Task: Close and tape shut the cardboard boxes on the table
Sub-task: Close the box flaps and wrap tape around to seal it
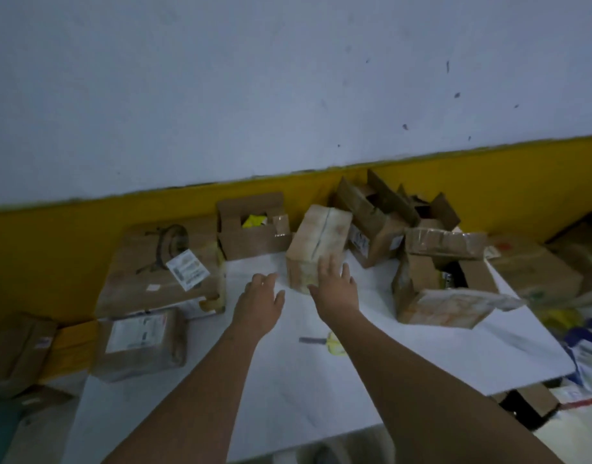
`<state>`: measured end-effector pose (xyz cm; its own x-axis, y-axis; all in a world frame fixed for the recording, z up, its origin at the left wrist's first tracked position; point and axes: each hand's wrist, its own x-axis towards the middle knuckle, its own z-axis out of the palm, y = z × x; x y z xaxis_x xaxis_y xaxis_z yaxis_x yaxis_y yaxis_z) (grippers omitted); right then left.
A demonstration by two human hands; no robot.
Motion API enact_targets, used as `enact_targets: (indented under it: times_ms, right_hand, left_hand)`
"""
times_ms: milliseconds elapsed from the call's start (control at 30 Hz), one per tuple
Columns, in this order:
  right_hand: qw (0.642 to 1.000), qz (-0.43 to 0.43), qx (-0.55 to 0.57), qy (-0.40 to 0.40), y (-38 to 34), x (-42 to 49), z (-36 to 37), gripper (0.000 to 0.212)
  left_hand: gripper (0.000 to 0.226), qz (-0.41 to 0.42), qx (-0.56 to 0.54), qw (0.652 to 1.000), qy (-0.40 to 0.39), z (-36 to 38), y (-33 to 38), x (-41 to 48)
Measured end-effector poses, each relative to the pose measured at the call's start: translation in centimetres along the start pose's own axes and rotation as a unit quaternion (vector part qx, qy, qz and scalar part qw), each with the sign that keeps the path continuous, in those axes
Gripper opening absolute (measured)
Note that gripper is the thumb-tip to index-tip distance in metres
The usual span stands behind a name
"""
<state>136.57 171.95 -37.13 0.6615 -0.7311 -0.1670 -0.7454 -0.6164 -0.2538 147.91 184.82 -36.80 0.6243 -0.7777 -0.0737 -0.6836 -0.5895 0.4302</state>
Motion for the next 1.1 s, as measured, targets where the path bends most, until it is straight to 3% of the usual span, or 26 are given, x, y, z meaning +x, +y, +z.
enact_targets:
  times_ms: [133, 300, 400, 633, 733, 833, 933, 1000, 1067, 1100]
  right_hand:
    - [0.998, 0.03, 0.019, -0.046, 0.6, 6.2, -0.4, 0.078]
    - [0.993, 0.001, 0.015, -0.121, 2.0, 12.5, 1.1, 0.095]
    - [0.994, -0.016, 0.014, -0.11, 2.8, 14.1, 2.7, 0.089]
    - [0.99, -0.074, 0.017, -0.122, 4.3, 12.4, 3.1, 0.077]
    - [0.973, -0.159, 0.034, -0.162, 4.5, 9.4, 3.0, 0.076]
    - [0.958, -0.207, 0.088, -0.18, 4.5, 6.6, 2.6, 0.076]
    - [0.967, -0.066, 0.205, -0.14, 3.5, 6.5, 3.1, 0.101]
    - [0.934, 0.095, 0.284, -0.194, 2.5, 7.3, 3.6, 0.111]
    - [0.89, 0.172, 0.322, -0.274, 1.8, 7.8, 4.1, 0.084]
    - [0.889, 0.172, 0.316, -0.281, 1.7, 7.8, 4.2, 0.069]
  left_hand:
    - [0.047, 0.013, -0.006, 1.0, -0.028, 1.1, 0.7, 5.9]
    - [0.05, -0.025, -0.049, 0.996, -0.074, 3.1, 0.8, 11.1]
    - [0.047, -0.05, -0.08, 0.991, -0.098, 3.6, 1.0, 13.0]
    - [0.053, -0.154, -0.169, 0.965, -0.125, 3.6, 0.3, 13.9]
    - [0.06, -0.204, -0.232, 0.942, -0.129, 2.8, 0.4, 11.9]
    - [0.071, -0.252, -0.205, 0.938, -0.121, 3.1, -1.6, 9.3]
    - [0.054, -0.304, -0.259, 0.9, -0.173, 3.3, -3.6, 8.2]
    - [0.036, -0.329, -0.302, 0.874, -0.19, 3.0, -3.9, 8.4]
    - [0.024, -0.338, -0.318, 0.867, -0.184, 3.1, -4.1, 8.8]
    - [0.022, -0.34, -0.328, 0.863, -0.176, 3.3, -4.2, 8.9]
